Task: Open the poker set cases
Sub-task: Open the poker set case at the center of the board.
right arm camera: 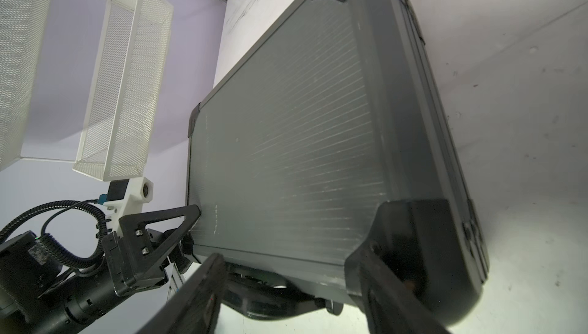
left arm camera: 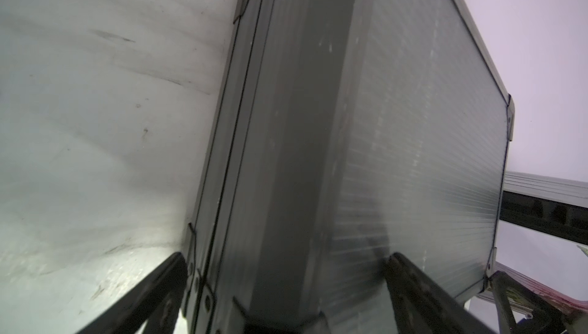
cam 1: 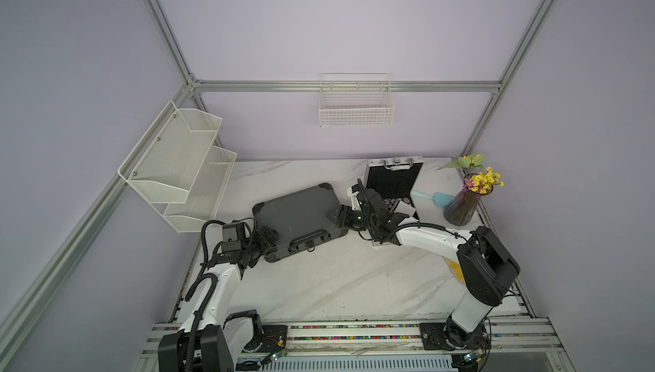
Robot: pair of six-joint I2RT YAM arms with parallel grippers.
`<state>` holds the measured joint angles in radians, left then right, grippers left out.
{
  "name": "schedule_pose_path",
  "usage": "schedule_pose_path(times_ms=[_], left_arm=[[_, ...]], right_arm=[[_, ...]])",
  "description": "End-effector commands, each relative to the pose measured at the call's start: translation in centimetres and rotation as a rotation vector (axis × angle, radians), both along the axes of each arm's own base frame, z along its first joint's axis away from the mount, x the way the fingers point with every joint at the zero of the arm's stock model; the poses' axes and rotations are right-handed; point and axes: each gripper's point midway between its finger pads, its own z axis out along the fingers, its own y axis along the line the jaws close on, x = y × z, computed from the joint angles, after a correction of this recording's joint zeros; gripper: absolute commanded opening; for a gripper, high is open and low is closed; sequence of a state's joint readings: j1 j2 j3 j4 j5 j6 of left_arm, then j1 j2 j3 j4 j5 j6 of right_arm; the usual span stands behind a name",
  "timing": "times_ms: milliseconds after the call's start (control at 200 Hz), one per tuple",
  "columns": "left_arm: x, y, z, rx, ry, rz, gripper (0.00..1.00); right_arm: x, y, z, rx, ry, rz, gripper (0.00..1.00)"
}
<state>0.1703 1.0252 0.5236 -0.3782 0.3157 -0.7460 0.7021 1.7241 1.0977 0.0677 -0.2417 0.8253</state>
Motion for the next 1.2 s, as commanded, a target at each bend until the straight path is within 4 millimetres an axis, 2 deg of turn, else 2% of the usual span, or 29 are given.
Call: schedule_pose_path(times_ms=[0,405,535,605,635,710,875,1195], left_arm=[[-0.8,0.3,-1.3,-0.013,0.036,0.033,0.97],[0.5,-0.8,5.4,-0.079,-0.131,0.01,0.98],[0.6,-0.8,6.5,-0.091,-0.16,0.017,0.99],[0.6,-0.9,6.6,-0.095,-0.163,0.019,0.99],[0.6,-0.8,6.6,-0.097,-0.161,0.023,1.0],[0.7,-0.8,6.7,-0.101,-0.159,0.028,1.0],[0.9,-0.7,6.7,-0.118,-0.158,0.046,1.0],[2.2,0.2,8.4,-0.084,-0.209,0.051,1.0]], right_arm=[[-0.2,-0.9,-1.5,-0.041,0.042,-0.018,0.72],[2.4,-4.8,-0.7,-0.042,0.037,-0.124,0.76],[2.8,-5.5,-2.1,-0.058,0.075,-0.131,0.78],[2.8,-5.1,-2.6,-0.044,0.091,-0.112,0.8],[2.7,-5.0,-2.9,-0.04,0.099,-0.103,0.87],[2.6,-4.3,-3.0,-0.001,0.117,-0.083,0.89],[2.4,-3.5,-2.9,0.078,0.149,-0.076,0.89],[1.6,-1.6,-2.1,0.275,0.233,-0.04,0.89]])
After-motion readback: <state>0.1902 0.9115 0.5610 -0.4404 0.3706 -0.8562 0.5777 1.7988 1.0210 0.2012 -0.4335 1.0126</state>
